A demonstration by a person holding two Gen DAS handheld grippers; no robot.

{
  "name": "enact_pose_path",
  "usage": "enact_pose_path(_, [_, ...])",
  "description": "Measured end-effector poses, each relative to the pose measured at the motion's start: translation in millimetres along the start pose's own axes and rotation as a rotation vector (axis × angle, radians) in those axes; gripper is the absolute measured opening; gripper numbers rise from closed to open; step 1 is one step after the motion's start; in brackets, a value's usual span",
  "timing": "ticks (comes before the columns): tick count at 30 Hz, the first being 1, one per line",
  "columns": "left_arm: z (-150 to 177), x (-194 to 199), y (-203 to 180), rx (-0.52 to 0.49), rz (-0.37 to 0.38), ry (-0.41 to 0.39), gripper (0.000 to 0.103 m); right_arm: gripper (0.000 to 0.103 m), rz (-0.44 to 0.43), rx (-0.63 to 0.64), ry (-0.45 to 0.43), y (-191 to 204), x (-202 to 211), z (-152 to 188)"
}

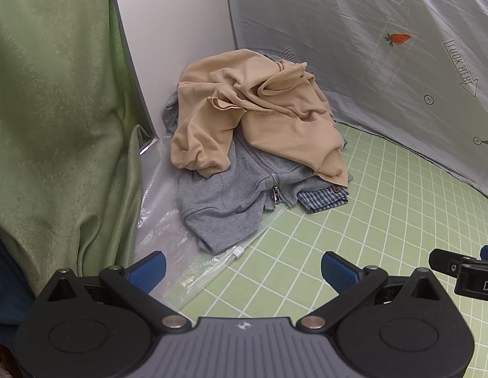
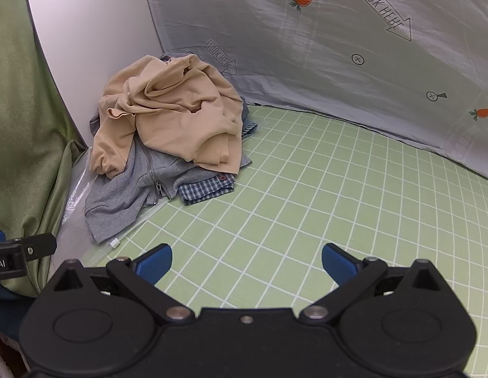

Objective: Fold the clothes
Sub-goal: 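Move both grippers toward the clothes pile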

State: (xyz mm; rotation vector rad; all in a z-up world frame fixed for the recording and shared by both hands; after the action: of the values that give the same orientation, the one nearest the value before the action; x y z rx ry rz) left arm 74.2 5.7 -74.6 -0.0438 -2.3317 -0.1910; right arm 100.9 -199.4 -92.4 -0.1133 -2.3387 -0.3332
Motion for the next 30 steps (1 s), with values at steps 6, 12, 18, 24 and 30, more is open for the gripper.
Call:
enact_pose_path(6, [-0.2, -1.4, 1.7, 0.005, -0.001, 0.005, 0.103, 0.102, 0.002, 0.003, 0.006, 1.0, -1.5, -1.5])
enact_pose_path(12, [0.9, -3.2, 3.3, 0.011, -0.001, 0.011, 0.103, 0.102, 0.004, 0.005, 0.01, 2.1, -2.1, -1.2])
enact_pose_path(18, [2.3, -4.9, 4.5, 0.015, -0.003, 0.019, 0.103, 0.102, 0.007, 0.003, 0.013, 2.7, -3.8, -0.9])
enact_pose_path(24, [2.5, -6.9, 4.7, 0.018, -0.003, 0.026, 0.103, 0.102, 0.011, 0.004, 0.016, 3.6, -6.2, -1.8])
enact_pose_path(30, [1.1, -10.0, 5.5, 0.028, -0.003, 0.033, 0.103, 0.103, 0.015, 0.018, 0.011, 4.0, -9.6, -2.6])
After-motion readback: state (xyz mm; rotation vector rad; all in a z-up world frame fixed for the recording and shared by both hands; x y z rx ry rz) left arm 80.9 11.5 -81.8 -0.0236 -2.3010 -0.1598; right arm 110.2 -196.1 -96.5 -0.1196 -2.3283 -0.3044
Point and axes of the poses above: each gripper's, at about its wrist camera, not at the fingertips, and x roughly against the way its jaws point, y to its left, z to its underside, the point moved 10 cm from there along -x, roughly the way its jaws point, and after that the axes turned 9 degrees about -x, right-handed, at the moved point
